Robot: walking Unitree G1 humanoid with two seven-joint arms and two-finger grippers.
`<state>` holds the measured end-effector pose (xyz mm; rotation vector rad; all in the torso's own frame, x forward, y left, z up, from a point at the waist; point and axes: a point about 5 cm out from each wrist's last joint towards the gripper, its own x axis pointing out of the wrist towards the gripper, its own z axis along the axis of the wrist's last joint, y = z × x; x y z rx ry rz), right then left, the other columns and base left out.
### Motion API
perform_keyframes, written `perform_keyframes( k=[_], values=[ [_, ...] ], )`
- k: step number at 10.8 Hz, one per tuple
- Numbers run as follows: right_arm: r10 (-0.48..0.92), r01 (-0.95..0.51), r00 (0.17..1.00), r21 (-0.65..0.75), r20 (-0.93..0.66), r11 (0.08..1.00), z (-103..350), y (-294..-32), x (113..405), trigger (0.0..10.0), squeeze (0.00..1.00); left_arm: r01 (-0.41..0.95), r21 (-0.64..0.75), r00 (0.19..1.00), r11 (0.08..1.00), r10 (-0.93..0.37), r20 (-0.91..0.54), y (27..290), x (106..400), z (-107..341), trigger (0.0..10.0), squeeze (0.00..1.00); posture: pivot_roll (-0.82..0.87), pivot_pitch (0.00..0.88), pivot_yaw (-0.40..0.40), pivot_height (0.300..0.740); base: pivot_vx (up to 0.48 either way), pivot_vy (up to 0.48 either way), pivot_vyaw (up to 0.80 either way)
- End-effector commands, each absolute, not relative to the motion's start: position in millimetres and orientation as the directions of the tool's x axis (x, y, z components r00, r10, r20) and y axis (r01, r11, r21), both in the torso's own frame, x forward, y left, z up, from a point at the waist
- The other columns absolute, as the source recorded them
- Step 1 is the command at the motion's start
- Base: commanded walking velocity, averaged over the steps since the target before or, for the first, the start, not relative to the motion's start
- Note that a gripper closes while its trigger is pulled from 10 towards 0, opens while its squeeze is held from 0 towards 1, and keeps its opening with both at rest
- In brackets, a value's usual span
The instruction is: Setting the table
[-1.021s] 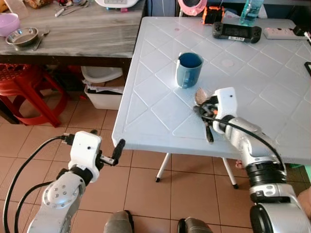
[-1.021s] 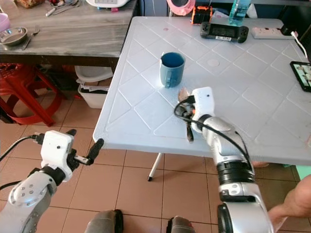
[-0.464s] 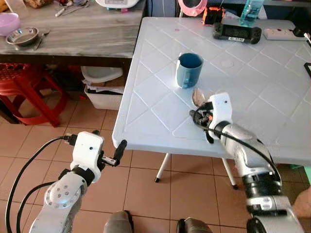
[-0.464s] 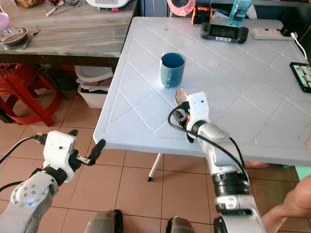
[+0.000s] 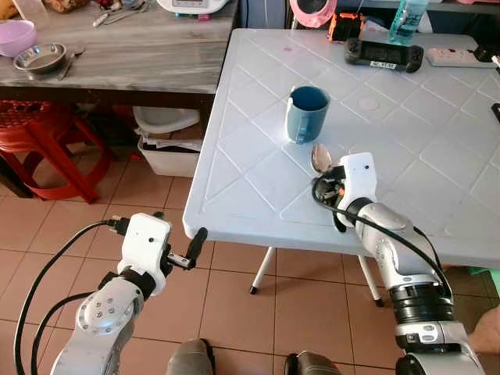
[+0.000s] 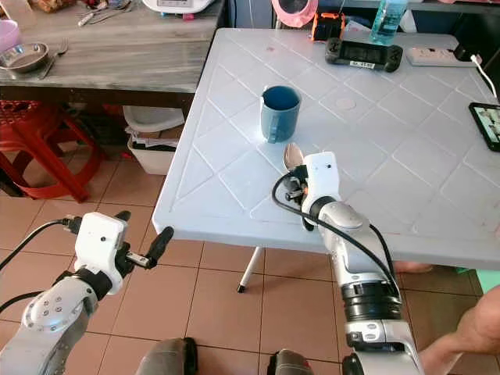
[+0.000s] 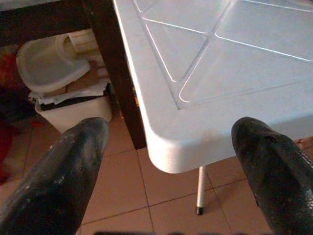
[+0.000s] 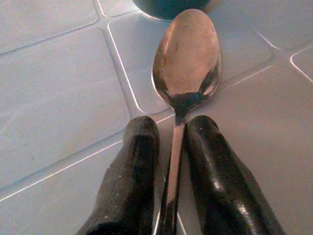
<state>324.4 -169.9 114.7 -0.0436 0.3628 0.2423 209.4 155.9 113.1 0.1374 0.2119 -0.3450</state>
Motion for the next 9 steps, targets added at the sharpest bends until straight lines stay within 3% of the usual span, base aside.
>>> perform_keyframes(
  k=[1, 5, 7, 9],
  values=[
    [0.201, -0.214, 0.838, 0.034, -0.507, 0.976, 80.6, -174.6, 310.7, 0.0, 0.00, 0.340, 0.115, 0.924, 0.933, -0.309, -0.225, 157.4, 210.6, 113.6, 10.0, 0.00, 0.15, 0.102, 0.043, 0.740, 0.000, 0.000, 0.00],
    [0.199, -0.207, 0.841, 0.042, -0.503, 0.978, 79.3, -176.5, 310.4, 0.0, 0.00, 0.296, 0.116, 0.945, 0.948, -0.273, -0.181, 154.2, 222.6, 114.2, 10.0, 0.00, 0.13, 0.063, 0.022, 0.740, 0.000, 0.000, 0.00],
    [0.152, -0.145, 0.853, 0.054, -0.499, 0.988, 72.7, -176.2, 303.7, 0.0, 0.00, 0.272, 0.094, 0.952, 0.958, -0.253, -0.174, 150.5, 230.2, 106.9, 10.0, 0.00, 0.09, 0.001, 0.006, 0.740, 0.000, 0.000, 0.00],
    [0.086, -0.045, 0.872, 0.095, -0.482, 0.994, 67.4, -174.5, 291.7, 0.0, 0.00, 0.232, 0.064, 0.961, 0.971, -0.219, -0.170, 150.1, 242.5, 101.9, 10.0, 0.00, 0.07, 0.000, -0.002, 0.740, 0.000, 0.000, 0.00]
  ],
)
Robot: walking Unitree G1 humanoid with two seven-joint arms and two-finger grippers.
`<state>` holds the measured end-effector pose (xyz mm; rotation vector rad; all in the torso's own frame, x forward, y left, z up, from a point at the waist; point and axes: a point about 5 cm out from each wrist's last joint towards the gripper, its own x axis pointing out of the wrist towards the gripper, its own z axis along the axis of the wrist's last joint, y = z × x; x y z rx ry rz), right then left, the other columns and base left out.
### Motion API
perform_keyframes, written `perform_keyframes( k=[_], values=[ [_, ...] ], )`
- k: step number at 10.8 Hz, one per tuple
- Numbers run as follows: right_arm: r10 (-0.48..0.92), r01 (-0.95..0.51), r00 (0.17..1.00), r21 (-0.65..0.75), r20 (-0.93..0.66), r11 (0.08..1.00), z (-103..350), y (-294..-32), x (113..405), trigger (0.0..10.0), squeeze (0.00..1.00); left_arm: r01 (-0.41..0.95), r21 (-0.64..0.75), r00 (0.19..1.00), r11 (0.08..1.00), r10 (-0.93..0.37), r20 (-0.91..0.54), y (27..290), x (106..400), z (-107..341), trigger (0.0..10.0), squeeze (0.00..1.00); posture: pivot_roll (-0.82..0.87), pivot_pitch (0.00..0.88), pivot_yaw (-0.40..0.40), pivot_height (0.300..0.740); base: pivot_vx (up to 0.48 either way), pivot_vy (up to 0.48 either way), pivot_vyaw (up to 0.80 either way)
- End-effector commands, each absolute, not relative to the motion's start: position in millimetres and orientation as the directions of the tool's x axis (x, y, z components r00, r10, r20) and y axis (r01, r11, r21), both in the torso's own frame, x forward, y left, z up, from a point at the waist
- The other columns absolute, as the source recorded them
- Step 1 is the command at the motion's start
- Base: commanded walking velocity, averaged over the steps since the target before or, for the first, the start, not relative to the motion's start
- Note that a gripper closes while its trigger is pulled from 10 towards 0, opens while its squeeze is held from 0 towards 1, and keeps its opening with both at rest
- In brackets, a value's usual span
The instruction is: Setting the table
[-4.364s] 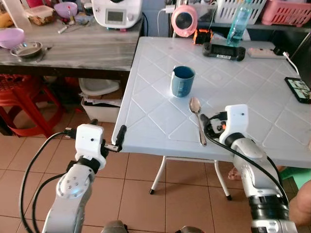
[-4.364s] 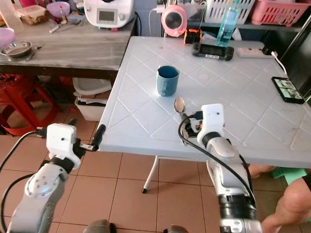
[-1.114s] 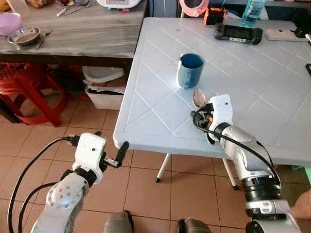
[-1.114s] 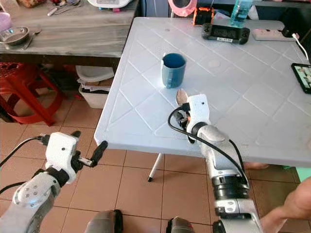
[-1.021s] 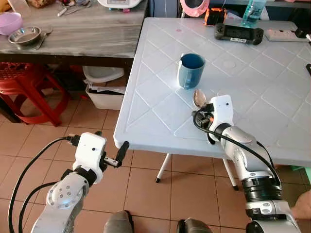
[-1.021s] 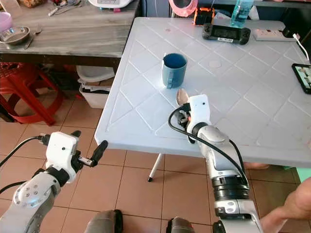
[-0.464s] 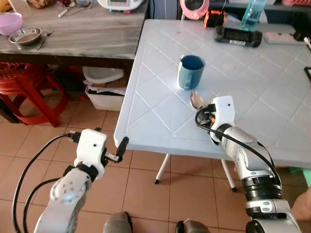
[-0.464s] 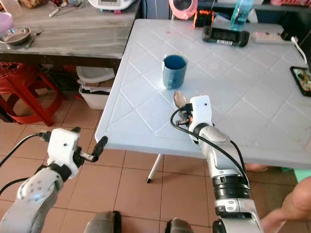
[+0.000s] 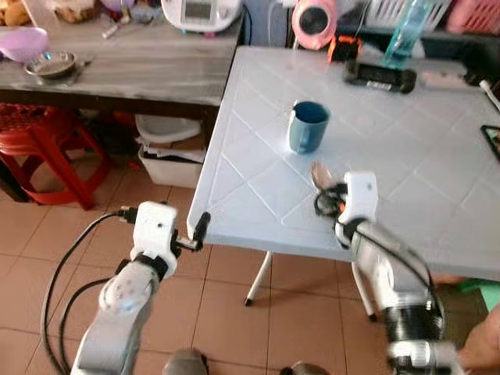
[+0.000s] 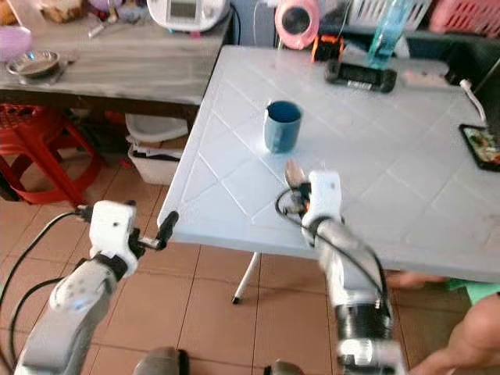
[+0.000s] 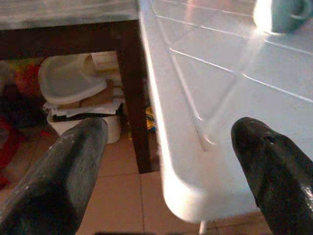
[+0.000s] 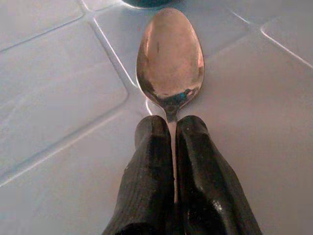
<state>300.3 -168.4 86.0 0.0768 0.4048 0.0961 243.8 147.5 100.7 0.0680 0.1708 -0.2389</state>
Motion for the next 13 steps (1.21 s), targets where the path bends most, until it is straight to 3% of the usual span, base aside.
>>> perform_keyframes(
  k=[1, 2, 5, 8, 12, 13],
  values=[
    [0.079, -0.033, 0.886, 0.107, -0.458, 0.994, 69.1, -173.8, 291.0, 0.0, 0.00, 0.227, 0.042, 0.963, 0.973, -0.217, -0.161, 148.3, 248.6, 101.9, 10.0, 0.00, 0.06, 0.000, -0.006, 0.740, 0.000, 0.000, 0.00],
    [0.043, -0.007, 0.896, 0.083, -0.442, 0.996, 69.8, -173.5, 287.9, 10.0, 0.00, 0.193, 0.050, 0.973, 0.980, -0.185, -0.136, 148.6, 255.8, 102.9, 10.0, 0.00, 0.05, 0.000, -0.007, 0.740, 0.000, 0.480, 0.00],
    [0.008, 0.020, 0.925, 0.070, -0.380, 0.997, 75.7, -175.8, 294.6, 10.0, 0.00, 0.078, 0.092, 0.996, 0.993, -0.074, -0.044, 145.9, 277.8, 106.0, 10.0, 0.00, 0.03, 0.000, -0.022, 0.740, 0.000, 0.480, 0.00],
    [-0.022, 0.015, 0.984, -0.040, -0.179, 0.999, 95.9, -165.5, 299.2, 10.0, 0.00, 0.096, 0.052, 0.995, 0.994, -0.097, 0.016, 134.2, 292.4, 111.9, 10.0, 0.00, 0.01, 0.000, -0.025, 0.740, 0.000, 0.480, 0.00],
    [-0.059, 0.071, 0.988, 0.079, -0.140, 0.994, 97.4, -168.1, 296.0, 10.0, 0.00, 0.142, 0.075, 0.989, 0.987, -0.144, 0.024, 129.2, 292.2, 110.0, 10.0, 0.00, 0.01, 0.000, -0.023, 0.740, 0.000, 0.454, 0.00],
    [-0.063, 0.069, 0.991, 0.047, -0.120, 0.996, 99.6, -167.7, 296.4, 10.0, 0.00, 0.140, 0.070, 0.989, 0.988, -0.143, 0.029, 128.2, 292.6, 111.8, 10.0, 0.00, 0.02, 0.000, -0.024, 0.740, 0.000, 0.424, 0.00]
  ],
)
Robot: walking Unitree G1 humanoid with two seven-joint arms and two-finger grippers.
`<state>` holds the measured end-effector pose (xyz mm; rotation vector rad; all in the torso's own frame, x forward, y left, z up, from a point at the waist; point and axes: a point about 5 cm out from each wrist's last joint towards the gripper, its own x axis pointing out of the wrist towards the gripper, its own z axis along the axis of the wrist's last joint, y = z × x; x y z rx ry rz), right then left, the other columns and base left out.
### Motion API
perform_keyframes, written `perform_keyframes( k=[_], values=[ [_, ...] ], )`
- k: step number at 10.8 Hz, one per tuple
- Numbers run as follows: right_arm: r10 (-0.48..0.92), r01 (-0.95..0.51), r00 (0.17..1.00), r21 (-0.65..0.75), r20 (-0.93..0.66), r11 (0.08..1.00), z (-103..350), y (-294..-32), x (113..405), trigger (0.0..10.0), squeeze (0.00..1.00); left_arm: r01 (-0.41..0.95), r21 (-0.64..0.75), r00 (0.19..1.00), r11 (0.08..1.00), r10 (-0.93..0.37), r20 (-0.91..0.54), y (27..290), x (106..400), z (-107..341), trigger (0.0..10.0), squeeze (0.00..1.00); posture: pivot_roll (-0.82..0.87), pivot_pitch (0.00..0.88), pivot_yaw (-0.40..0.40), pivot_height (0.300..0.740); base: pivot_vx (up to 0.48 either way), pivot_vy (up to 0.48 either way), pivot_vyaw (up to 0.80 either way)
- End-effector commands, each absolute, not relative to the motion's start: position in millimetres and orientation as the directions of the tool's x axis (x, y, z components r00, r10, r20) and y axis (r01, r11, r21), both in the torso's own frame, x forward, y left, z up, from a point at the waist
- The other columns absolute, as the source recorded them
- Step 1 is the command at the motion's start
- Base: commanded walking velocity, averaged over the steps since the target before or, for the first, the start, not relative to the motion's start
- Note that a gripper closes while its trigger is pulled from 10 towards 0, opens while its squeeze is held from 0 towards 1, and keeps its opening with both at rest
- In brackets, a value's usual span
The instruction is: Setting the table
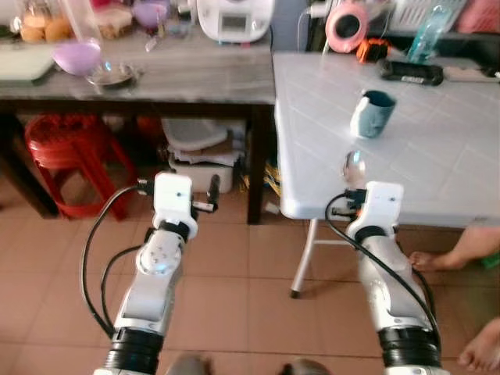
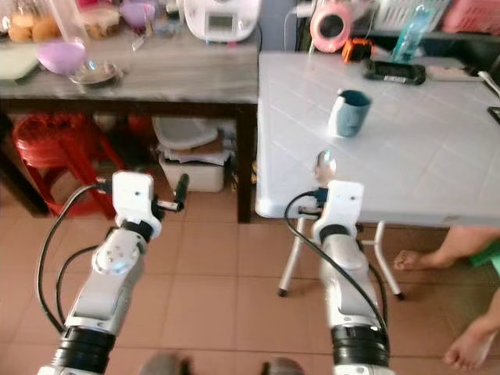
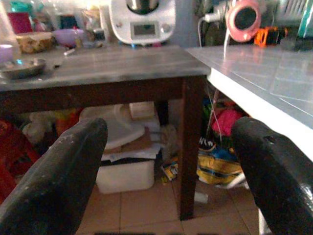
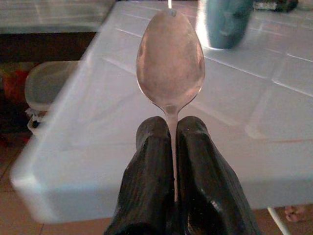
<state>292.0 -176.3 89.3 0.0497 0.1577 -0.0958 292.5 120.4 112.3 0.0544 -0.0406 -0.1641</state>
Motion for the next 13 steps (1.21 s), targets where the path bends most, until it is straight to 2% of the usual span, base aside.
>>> perform_keyframes(
  k=[1, 6, 13],
  values=[
    [-0.055, 0.064, 0.992, 0.066, -0.117, 0.996, 97.9, -162.8, 297.0, 10.0, 0.00, 0.153, 0.081, 0.987, 0.985, -0.157, 0.046, 124.2, 292.2, 115.3, 10.0, 0.00, 0.02, 0.000, -0.025, 0.740, 0.277, 0.394, 0.00],
    [-0.034, 0.039, 0.996, 0.058, -0.082, 0.998, 102.5, -158.7, 296.3, 10.0, 0.00, 0.166, 0.092, 0.985, 0.982, -0.170, 0.036, 122.5, 293.3, 115.7, 10.0, 0.00, 0.02, 0.000, -0.020, 0.740, 0.345, 0.333, 0.00],
    [-0.011, 0.013, 0.998, 0.032, -0.063, 0.999, 104.9, -155.6, 300.4, 10.0, 0.00, 0.159, 0.076, 0.985, 0.984, -0.163, 0.049, 122.2, 296.5, 119.8, 10.0, 0.00, 0.03, 0.000, -0.018, 0.740, 0.461, 0.039, 0.00]
  ],
)
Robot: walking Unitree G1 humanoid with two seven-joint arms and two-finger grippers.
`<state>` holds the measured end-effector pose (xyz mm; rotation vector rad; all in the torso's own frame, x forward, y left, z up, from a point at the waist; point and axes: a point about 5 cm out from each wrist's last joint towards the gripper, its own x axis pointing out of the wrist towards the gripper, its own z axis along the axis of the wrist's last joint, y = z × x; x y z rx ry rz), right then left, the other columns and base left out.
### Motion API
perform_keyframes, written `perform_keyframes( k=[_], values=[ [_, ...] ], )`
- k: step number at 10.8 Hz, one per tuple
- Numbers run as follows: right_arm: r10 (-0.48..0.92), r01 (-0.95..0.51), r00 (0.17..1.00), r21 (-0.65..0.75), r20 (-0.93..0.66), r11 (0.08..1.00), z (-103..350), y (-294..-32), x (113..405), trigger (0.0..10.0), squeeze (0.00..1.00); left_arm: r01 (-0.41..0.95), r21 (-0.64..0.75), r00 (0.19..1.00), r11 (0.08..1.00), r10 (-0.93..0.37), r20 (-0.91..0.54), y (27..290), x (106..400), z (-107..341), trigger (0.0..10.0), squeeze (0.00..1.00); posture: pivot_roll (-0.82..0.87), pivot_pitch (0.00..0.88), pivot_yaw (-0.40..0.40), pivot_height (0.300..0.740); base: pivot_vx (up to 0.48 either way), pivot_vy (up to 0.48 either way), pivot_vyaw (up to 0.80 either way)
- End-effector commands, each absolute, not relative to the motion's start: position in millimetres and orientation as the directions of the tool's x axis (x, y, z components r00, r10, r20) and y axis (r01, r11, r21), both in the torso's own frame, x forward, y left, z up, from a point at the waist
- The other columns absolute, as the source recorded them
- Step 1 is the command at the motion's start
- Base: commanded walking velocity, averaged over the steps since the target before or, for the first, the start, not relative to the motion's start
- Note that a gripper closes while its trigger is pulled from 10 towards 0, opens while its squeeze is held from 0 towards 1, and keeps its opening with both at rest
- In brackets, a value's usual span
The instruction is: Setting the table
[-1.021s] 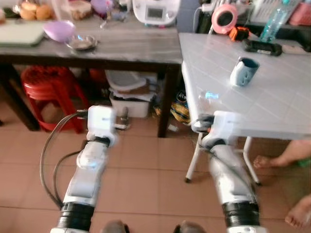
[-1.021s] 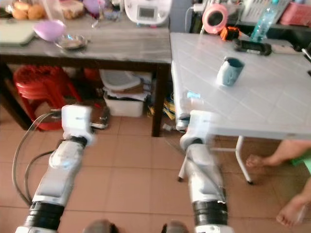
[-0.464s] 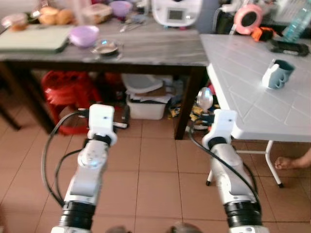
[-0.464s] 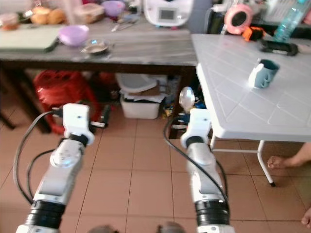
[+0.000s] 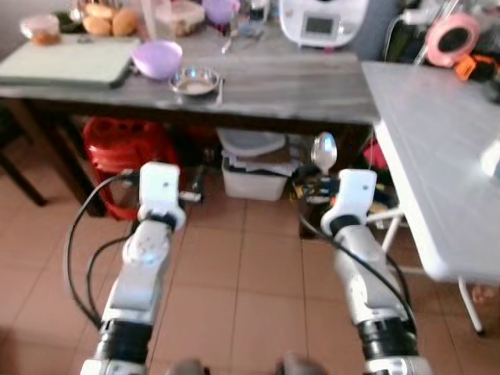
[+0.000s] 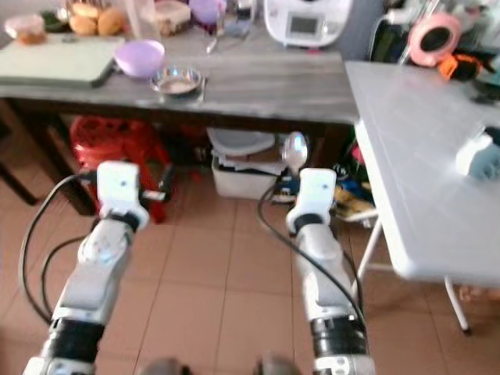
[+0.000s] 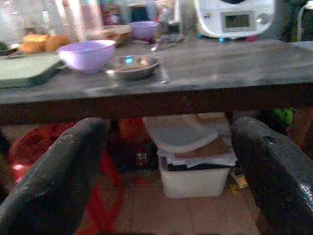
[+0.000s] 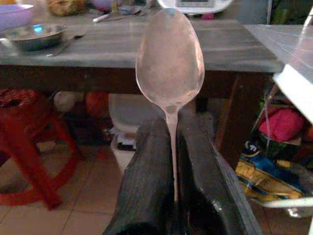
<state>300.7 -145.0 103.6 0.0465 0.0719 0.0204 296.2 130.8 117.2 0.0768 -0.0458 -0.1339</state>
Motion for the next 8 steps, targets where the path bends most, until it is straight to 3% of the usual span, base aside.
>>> perform_keyframes(
  k=[1, 8],
  values=[
    [-0.009, 0.011, 0.998, 0.030, -0.063, 0.999, 104.7, -155.4, 300.2, 10.0, 0.00, 0.164, 0.080, 0.984, 0.983, -0.169, 0.060, 121.5, 296.2, 121.0, 10.0, 0.00, 0.03, 0.000, -0.017, 0.740, 0.394, 0.270, 0.00],
    [0.011, -0.010, 0.998, 0.008, -0.061, 1.000, 103.5, -151.0, 300.0, 10.0, 0.00, 0.167, 0.091, 0.981, 0.982, -0.175, 0.087, 119.0, 296.0, 125.9, 10.0, 0.00, 0.03, 0.000, -0.014, 0.740, 0.407, 0.228, 0.00]
  ],
)
